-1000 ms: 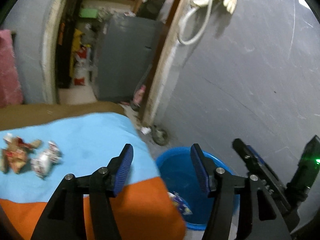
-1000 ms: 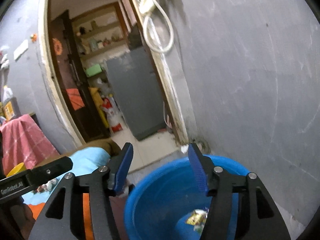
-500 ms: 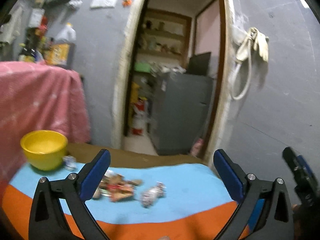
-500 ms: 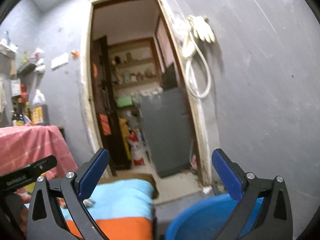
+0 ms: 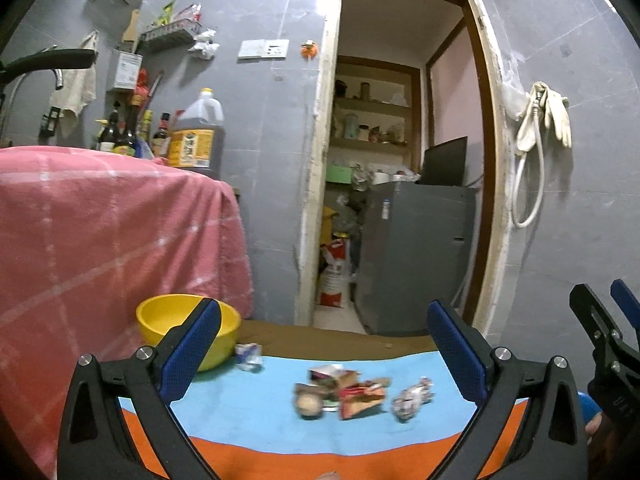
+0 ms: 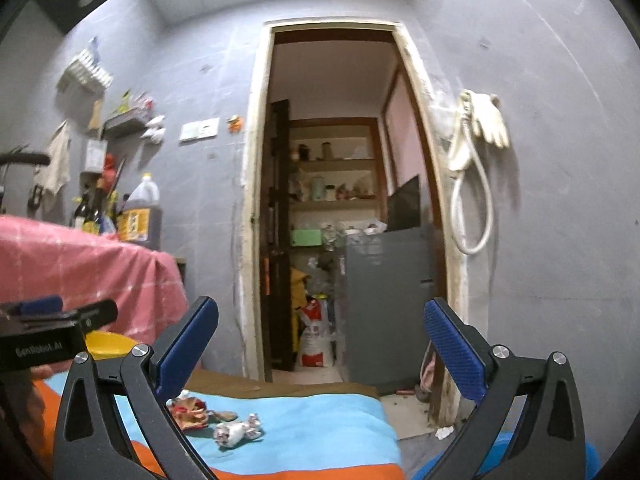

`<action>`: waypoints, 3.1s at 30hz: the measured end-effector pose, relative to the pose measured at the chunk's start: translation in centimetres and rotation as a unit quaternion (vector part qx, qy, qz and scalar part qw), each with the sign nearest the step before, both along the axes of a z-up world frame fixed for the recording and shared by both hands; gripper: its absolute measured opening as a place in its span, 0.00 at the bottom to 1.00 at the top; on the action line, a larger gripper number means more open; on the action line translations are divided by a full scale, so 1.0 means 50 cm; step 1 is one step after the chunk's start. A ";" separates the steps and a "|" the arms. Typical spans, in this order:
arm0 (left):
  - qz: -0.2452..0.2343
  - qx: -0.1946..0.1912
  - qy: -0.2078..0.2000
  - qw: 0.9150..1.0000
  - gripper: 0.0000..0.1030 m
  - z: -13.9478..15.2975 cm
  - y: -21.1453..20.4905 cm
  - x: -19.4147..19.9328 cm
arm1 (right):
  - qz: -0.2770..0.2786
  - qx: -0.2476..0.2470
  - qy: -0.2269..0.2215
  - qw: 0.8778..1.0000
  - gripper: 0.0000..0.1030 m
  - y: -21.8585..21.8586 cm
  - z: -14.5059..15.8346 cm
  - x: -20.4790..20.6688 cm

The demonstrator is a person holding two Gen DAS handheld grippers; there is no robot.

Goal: Collect trash
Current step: 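Return both tools over the table, then close the left gripper on the round potato while the right grasps the foil wrapper, then carry the potato and foil wrapper in both grippers over the blue basin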

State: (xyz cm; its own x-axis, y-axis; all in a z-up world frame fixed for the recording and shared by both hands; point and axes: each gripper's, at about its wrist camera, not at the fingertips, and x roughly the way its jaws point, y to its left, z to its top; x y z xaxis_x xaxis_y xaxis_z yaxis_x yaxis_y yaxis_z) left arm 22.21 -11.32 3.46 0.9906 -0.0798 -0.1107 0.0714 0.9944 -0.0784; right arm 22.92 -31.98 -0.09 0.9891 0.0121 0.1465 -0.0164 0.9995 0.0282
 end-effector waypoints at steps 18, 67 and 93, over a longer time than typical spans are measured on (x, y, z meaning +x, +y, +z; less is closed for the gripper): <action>0.000 0.052 0.092 0.994 0.98 -0.096 0.126 0.076 | 0.045 -0.064 0.115 0.990 1.00 0.102 -0.035 0.103; -0.168 0.036 0.332 0.928 0.24 -0.186 0.033 0.280 | 0.149 -0.021 0.470 0.870 0.24 0.120 -0.169 0.325; -0.106 -0.038 0.117 0.987 0.25 -0.043 -0.003 0.126 | 0.111 -0.020 0.176 0.978 0.24 0.047 -0.030 0.128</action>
State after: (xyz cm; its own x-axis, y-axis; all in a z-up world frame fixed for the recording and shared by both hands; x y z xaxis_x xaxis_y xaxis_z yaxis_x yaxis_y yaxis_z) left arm 28.50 -11.48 1.30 0.8988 -0.2992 -0.3204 0.2483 0.9498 -0.1902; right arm 29.29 -29.64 -1.57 0.9505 0.2317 -0.2071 -0.2300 0.9726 0.0326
